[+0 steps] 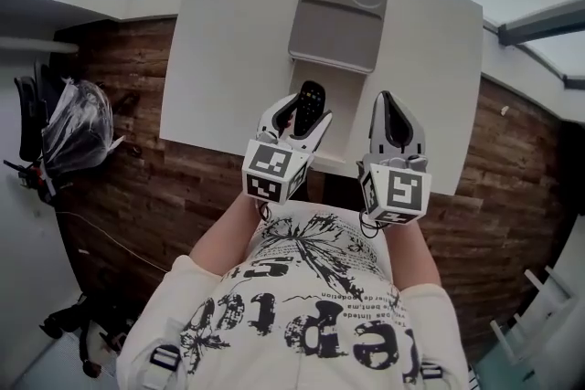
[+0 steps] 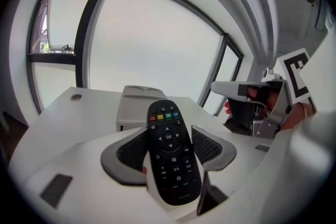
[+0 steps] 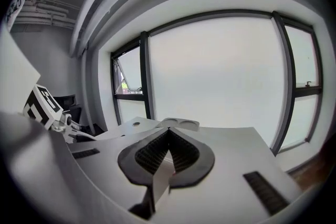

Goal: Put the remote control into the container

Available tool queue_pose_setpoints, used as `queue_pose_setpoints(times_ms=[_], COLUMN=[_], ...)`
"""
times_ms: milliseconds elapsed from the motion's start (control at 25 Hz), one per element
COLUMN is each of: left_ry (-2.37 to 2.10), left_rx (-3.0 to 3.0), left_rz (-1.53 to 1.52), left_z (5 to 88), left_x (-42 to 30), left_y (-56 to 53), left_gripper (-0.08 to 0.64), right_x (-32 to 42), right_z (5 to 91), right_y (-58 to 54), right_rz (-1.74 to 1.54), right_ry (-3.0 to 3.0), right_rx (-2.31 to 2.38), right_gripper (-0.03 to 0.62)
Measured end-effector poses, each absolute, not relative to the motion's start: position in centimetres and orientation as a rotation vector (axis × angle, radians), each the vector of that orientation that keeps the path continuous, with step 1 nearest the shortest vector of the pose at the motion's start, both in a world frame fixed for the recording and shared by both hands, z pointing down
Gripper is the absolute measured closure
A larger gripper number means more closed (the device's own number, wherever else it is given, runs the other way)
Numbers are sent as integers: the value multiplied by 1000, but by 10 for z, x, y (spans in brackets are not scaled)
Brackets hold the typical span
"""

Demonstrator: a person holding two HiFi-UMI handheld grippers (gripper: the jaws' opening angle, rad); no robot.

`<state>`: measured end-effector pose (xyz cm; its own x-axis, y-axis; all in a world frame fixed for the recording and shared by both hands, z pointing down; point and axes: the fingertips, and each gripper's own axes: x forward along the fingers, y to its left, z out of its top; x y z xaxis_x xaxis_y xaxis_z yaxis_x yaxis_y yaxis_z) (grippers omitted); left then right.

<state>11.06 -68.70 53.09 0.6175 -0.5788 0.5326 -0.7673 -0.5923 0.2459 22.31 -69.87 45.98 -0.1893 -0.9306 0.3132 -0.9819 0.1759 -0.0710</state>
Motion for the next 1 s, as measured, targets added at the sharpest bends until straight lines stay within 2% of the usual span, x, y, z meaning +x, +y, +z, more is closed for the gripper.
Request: queue_pose_setpoints(times_ms=[440,1000], left_ry=[-990,-1024], left_rx=[2153,2048], left_rz=[852,981], left_z=[626,664], left_x=[139,139], left_y=[-686,-694], left_gripper=[288,287], right_x=[246,277], right_z=[493,503], right_y=[-701,-705], right_rz=[497,529], right_ry=[-2244,-2203], right_rx=[1791,1810], right_gripper=[591,591])
